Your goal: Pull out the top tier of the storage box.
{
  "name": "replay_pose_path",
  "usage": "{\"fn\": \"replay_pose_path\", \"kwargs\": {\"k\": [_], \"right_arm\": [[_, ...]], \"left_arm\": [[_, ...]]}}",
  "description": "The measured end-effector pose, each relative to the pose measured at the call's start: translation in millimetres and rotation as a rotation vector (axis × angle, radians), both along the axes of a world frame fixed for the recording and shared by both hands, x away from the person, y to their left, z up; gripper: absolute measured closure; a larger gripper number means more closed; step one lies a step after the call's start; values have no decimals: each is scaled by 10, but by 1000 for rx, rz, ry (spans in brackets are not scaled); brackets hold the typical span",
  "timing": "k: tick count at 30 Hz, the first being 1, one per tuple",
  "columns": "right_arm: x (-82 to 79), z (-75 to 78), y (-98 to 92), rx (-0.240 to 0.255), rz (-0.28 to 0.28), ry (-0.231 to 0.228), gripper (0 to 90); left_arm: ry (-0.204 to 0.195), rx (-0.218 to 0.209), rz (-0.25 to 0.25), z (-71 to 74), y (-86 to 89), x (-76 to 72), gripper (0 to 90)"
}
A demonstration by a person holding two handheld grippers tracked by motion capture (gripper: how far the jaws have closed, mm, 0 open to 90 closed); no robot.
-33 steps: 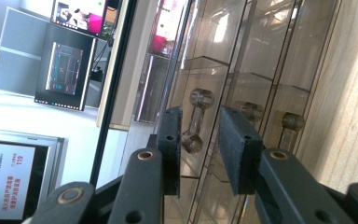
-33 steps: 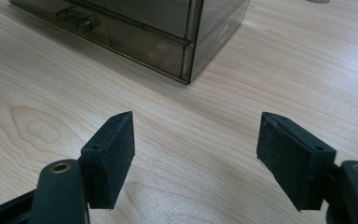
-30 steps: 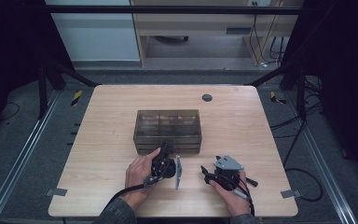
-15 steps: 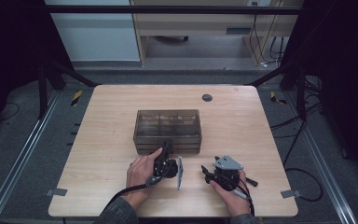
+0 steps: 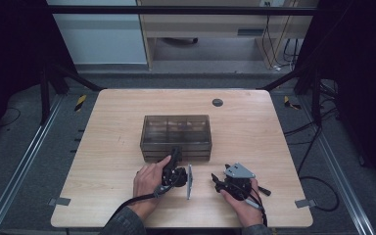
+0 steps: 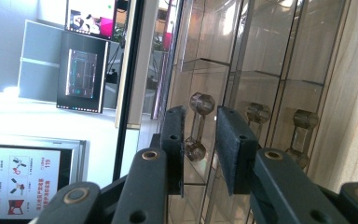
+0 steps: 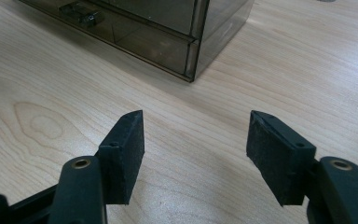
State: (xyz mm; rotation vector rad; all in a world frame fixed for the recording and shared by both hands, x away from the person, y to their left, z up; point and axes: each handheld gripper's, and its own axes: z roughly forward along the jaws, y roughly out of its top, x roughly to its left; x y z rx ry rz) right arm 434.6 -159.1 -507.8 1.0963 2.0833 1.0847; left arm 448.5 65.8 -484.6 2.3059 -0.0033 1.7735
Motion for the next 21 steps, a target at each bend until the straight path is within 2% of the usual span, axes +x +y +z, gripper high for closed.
{"fn": "replay_pose_path", "kwargs": {"k": [21], "right_arm": [[-1,-1,13,-9,5,4,412]], "left_arm": [[-30,30,5,-33,-51,5,784]]}}
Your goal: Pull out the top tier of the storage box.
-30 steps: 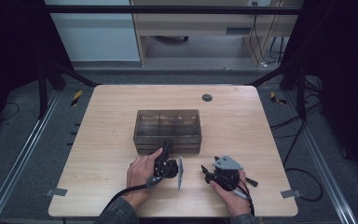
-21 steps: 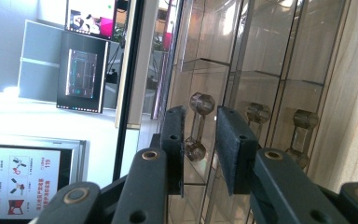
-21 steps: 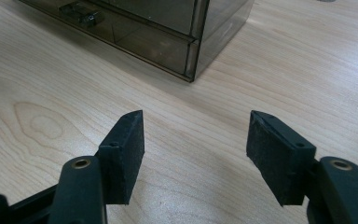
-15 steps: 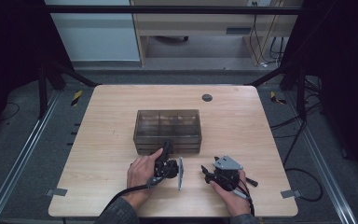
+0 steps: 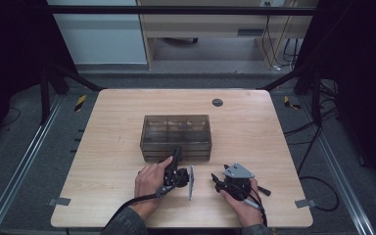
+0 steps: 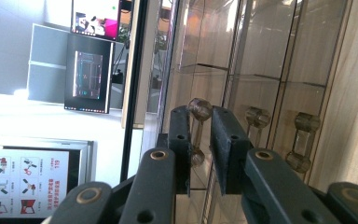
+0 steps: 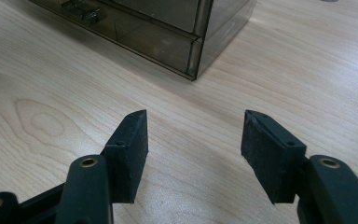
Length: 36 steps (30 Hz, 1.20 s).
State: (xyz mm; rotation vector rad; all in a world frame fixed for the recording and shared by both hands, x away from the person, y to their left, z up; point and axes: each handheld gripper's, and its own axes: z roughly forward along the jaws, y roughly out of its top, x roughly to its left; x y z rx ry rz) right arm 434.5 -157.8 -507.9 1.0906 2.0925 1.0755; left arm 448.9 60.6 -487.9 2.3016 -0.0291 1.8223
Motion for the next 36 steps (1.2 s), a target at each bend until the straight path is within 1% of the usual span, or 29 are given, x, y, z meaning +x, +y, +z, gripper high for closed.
{"fn": "replay_pose_path", "kwargs": {"k": [4,10,36], "right_arm": [[1,0,1,1,1,1,412],[2,-1,1,-4,2,-1,414],[-2,-3,11,-9,6,0,418]], "left_arm": [[-6,8,0,-6,-8,0,794],[-3,7,9,-2,-14,0,796],[-12,3,9,-13,-17,2,798]]}}
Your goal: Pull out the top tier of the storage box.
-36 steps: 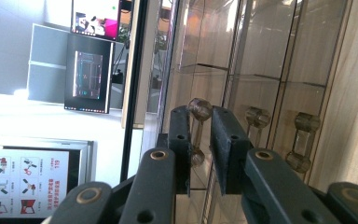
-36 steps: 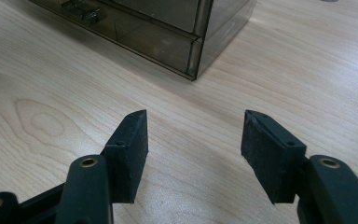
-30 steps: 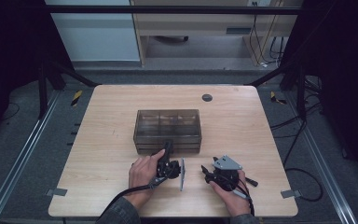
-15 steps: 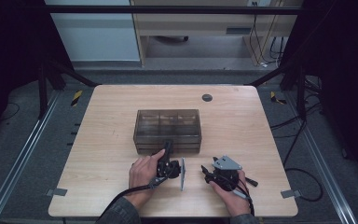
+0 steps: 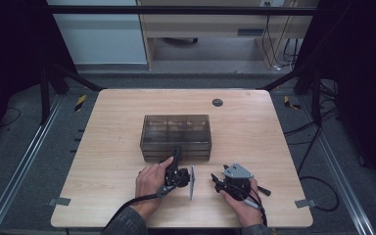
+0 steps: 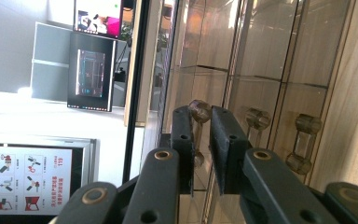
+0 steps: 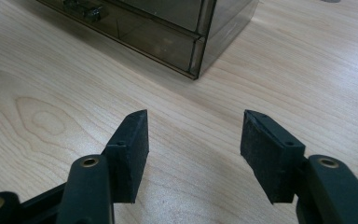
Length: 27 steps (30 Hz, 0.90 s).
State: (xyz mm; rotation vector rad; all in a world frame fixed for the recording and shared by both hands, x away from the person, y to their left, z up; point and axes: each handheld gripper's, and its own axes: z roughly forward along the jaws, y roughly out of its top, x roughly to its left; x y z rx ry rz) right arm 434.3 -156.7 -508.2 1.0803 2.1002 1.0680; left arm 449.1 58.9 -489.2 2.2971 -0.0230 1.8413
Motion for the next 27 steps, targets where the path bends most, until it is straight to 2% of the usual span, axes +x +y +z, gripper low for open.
{"fn": "replay_pose_path", "kwargs": {"k": [27], "right_arm": [[2,0,3,-2,2,2,420]], "left_arm": [[-4,6,-1,-2,6,-13,799]]}}
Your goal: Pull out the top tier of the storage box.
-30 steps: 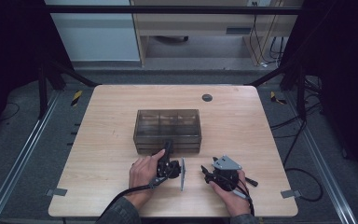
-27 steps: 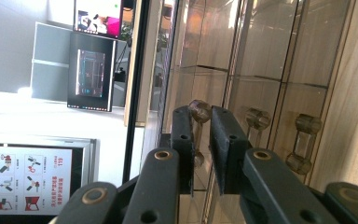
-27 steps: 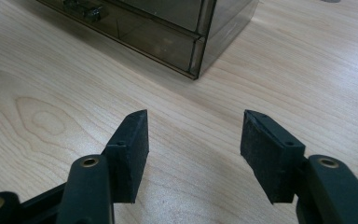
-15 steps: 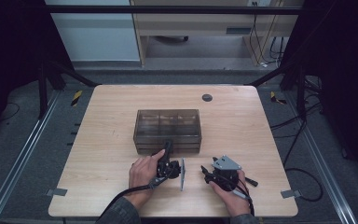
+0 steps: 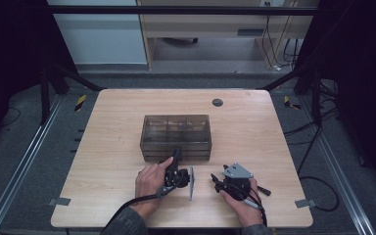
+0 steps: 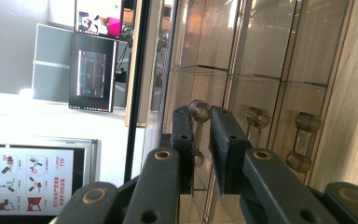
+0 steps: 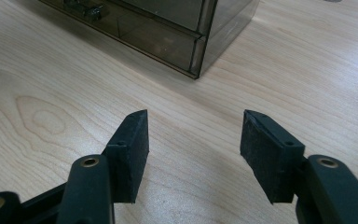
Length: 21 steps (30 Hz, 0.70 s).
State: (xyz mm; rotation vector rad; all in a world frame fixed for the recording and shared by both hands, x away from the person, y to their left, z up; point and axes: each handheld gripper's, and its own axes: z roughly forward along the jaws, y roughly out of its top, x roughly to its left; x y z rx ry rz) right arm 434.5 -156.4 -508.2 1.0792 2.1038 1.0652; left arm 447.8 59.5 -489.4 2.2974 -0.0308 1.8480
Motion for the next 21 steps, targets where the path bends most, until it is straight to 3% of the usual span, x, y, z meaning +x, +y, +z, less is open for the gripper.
{"fn": "replay_pose_path", "kwargs": {"k": [21], "right_arm": [[2,-1,6,-8,2,1,417]], "left_arm": [[1,-19,-15,8,-4,-145,802]]}}
